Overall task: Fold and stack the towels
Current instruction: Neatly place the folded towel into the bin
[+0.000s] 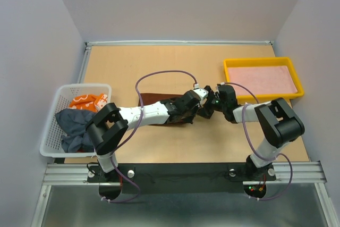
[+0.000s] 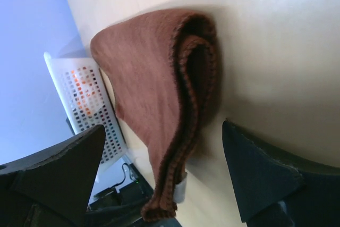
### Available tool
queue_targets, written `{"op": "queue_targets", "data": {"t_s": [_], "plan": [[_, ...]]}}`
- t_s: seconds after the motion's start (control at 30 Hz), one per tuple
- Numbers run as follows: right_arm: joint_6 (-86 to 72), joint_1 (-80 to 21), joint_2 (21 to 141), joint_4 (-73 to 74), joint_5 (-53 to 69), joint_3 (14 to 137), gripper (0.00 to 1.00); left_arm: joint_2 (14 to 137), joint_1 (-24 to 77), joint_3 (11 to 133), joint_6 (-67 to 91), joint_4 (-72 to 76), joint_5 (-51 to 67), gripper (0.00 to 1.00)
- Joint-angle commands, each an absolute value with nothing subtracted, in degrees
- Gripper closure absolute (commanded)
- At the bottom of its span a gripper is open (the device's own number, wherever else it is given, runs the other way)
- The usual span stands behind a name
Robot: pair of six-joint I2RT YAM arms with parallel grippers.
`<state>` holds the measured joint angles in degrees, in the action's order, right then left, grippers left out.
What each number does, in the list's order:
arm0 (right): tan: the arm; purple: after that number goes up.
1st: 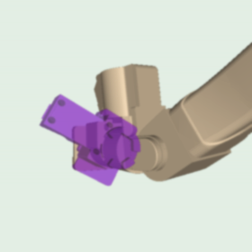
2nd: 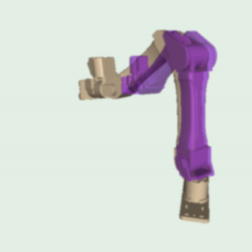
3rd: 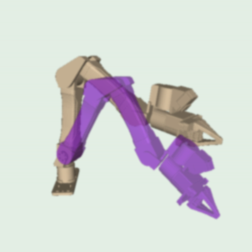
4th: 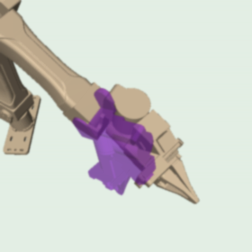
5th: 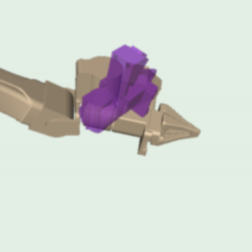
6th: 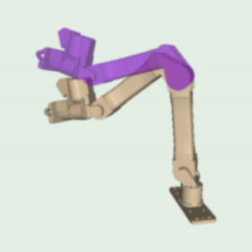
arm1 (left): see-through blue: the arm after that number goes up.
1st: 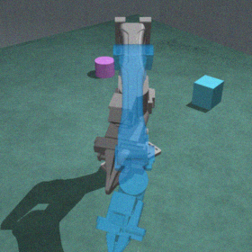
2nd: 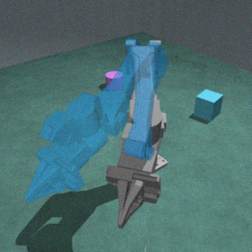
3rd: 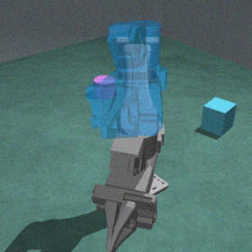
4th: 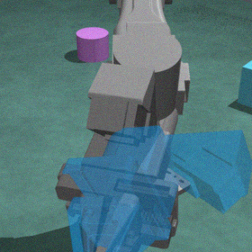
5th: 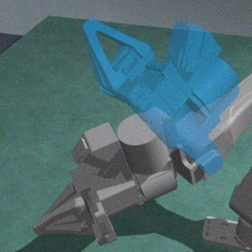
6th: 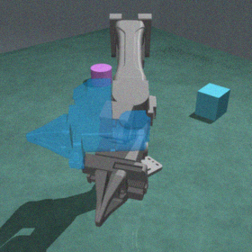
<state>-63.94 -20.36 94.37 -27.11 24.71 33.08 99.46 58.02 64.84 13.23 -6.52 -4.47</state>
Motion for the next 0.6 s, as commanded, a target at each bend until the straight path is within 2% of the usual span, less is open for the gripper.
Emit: {"op": "queue_targets", "data": {"t_s": [0.0, 0.13, 0.3, 0.4, 0.43, 0.47, 0.5, 0.57], "plan": [[-66.79, -23.11, 99.39, -28.83, 23.56, 32.87, 0.05, 96.86, 57.92, 65.48, 14.85, -4.48, -3.78, 1.00], [-67.41, -25.22, 102.99, -30.93, 24.25, 33.48, 0.13, 97.73, 58.01, 66.00, 15.82, -3.96, -3.60, 1.00], [-65.22, -25.84, 104.68, -31.38, 25.58, 35.42, 0.35, 99.23, 58.45, 66.97, 17.31, -3.87, -3.86, 0.97], [-63.29, -25.84, 104.76, -30.77, 25.93, 36.56, 0.56, 99.49, 58.62, 67.59, 18.37, -3.69, -4.39, 0.83], [-62.06, -25.84, 104.68, -29.46, 26.01, 37.35, 0.70, 99.49, 58.71, 67.76, 18.98, -3.69, -4.48, 0.73], [-61.44, -25.84, 104.50, -28.83, 26.02, 37.70, 0.76, 99.49, 58.71, 68.02, 19.33, -3.60, -4.66, 0.67], [-60.91, -25.84, 104.41, -28.22, 26.10, 37.97, 0.82, 99.32, 58.71, 68.03, 19.60, -3.60, -5.18, 0.55], [-57.68, -25.75, 103.89, -24.72, 25.93, 39.71, 0.96, 98.53, 58.62, 68.29, 20.21, -3.78, -5.71, 0.41]]}}
